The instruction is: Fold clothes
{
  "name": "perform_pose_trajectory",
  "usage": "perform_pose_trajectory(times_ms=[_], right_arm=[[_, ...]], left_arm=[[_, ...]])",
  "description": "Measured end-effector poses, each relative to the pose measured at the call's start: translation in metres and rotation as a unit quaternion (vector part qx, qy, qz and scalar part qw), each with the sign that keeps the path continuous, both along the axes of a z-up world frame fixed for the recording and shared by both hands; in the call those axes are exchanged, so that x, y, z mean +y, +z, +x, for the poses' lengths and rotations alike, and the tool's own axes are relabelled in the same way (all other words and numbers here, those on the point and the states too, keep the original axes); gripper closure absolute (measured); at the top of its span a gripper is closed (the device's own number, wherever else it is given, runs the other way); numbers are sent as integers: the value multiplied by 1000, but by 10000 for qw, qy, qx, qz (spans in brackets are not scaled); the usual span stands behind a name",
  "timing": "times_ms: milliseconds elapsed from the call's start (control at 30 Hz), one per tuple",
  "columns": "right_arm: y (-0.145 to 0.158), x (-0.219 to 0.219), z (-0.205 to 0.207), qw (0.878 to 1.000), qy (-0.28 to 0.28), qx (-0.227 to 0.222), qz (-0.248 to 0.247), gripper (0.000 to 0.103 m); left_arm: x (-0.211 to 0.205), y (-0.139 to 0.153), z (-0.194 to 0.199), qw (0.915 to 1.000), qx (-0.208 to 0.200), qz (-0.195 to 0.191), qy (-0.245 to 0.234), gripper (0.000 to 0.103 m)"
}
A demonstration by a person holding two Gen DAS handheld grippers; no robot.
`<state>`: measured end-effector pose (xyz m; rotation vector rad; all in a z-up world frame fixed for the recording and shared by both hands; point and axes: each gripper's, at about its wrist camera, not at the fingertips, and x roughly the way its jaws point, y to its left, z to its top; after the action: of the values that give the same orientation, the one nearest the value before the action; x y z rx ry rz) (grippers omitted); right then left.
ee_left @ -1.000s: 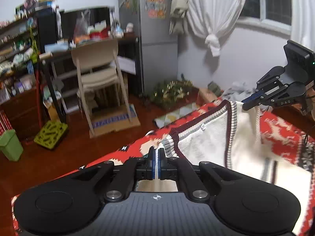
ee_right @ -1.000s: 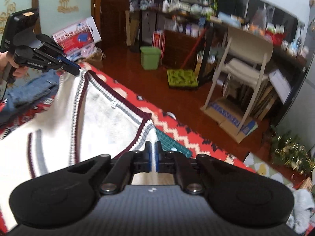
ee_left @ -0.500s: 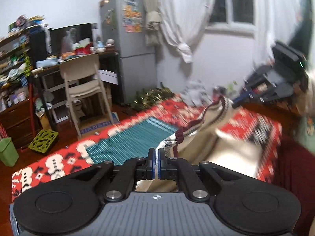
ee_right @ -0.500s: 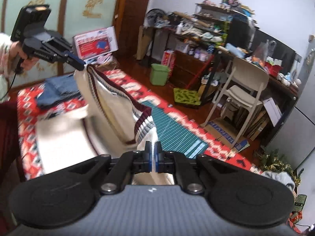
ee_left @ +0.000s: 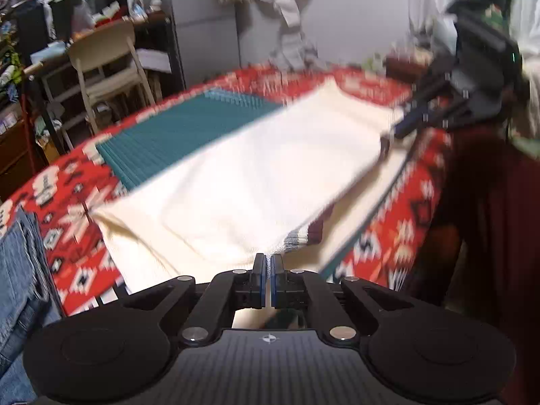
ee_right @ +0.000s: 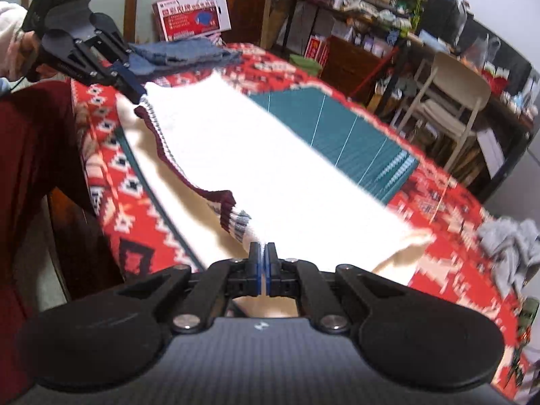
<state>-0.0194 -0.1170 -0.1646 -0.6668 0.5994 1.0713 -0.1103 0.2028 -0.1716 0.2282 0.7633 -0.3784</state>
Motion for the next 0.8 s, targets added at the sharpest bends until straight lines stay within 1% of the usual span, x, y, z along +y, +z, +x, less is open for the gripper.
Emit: perform_pose_trajectory(times_ms=[33,133,167,267,367,500,567,600,700,800], right_arm=[[-4,0,2,10000,2,53,-56,101],[-8,0,5,9996,40,172,-199,101],[-8,-1,7,9995,69,197,-232,100],[0,-5,3,9992,154,299,-238,96],[12,-8,2,9990,120,424,-63,96],[26,-1,5,9973,-85,641,348,96],[29,8,9,9962,-124,706,487,96],[27,13,12,9958,-181,761,473,96],[17,26,23,9935,-378,1032,298,96],[2,31,21,9919,-410,1195,91,95]], left_arm=[[0,-6,0,10000,77,56,-20,101],[-2,-7,-4,9998,143,125,-54,99],[-3,-6,-5,9998,153,131,-73,96],[-2,3,-13,9997,182,83,-124,96],[-3,16,-17,9997,113,-131,-196,96],[-12,27,-5,9987,-78,-461,-178,96],[-14,21,9,9987,-71,-503,-105,96],[-15,18,16,9986,-67,-523,-67,96],[-12,0,33,9976,296,-620,0,96],[-14,-10,30,9974,489,-499,-177,95]])
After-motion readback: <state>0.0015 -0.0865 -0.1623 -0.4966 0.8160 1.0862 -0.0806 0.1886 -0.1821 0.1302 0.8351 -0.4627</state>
